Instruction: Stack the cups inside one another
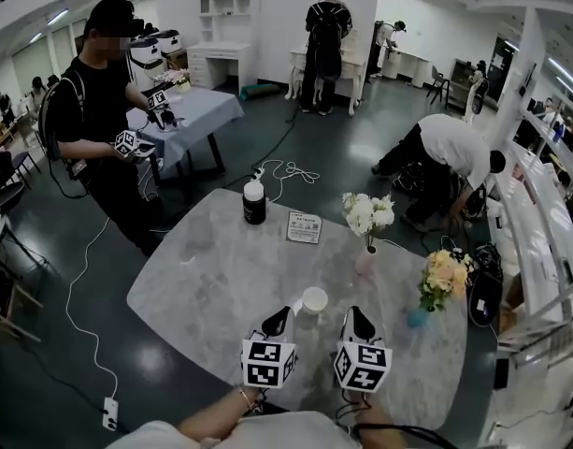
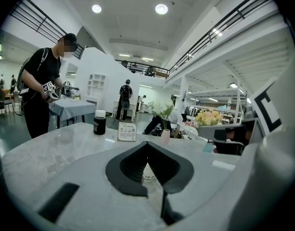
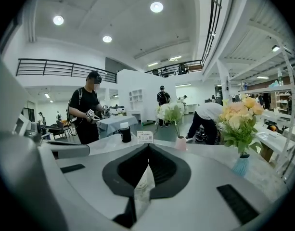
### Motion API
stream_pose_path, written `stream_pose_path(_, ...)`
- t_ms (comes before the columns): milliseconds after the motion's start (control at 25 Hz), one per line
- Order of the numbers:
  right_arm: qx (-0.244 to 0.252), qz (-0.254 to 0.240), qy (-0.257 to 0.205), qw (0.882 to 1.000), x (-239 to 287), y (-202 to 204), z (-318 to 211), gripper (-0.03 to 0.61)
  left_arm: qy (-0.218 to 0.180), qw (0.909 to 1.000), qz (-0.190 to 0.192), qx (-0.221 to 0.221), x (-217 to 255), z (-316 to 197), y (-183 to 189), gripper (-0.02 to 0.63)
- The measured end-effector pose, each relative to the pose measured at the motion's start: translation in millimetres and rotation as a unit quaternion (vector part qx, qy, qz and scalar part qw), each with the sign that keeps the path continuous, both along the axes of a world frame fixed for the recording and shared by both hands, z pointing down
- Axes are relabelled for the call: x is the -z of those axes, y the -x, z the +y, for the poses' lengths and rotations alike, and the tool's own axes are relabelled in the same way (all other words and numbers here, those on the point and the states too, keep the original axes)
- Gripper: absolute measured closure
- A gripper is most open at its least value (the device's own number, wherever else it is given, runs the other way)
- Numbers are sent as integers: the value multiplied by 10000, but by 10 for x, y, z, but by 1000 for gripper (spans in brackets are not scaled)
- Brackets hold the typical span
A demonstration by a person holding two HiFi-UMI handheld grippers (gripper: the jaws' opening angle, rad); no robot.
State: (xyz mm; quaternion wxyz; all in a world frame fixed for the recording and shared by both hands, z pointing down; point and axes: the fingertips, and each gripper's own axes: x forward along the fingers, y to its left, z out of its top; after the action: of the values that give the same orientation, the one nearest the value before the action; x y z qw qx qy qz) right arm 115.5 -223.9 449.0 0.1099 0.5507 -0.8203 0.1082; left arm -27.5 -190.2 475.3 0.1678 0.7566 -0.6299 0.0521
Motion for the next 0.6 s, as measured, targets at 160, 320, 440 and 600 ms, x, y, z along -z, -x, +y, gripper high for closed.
stream_pose_path(160, 55, -29, 43, 10000, -26, 82, 45, 572, -8, 10000, -13, 20, 12, 18, 34, 611)
stream_pose_path(320, 51, -40, 90, 9999, -39, 67, 62, 572, 7, 10000, -25, -35, 8, 43, 3, 611)
stream_pose_path(440, 53, -43, 99, 9999, -45, 65, 67, 571, 11, 9999, -99, -42, 8, 54, 2, 611)
stream_pose_path(600, 97, -26, 90, 9999, -46, 84, 76, 572, 25, 9999, -94, -90, 8, 55, -20, 611)
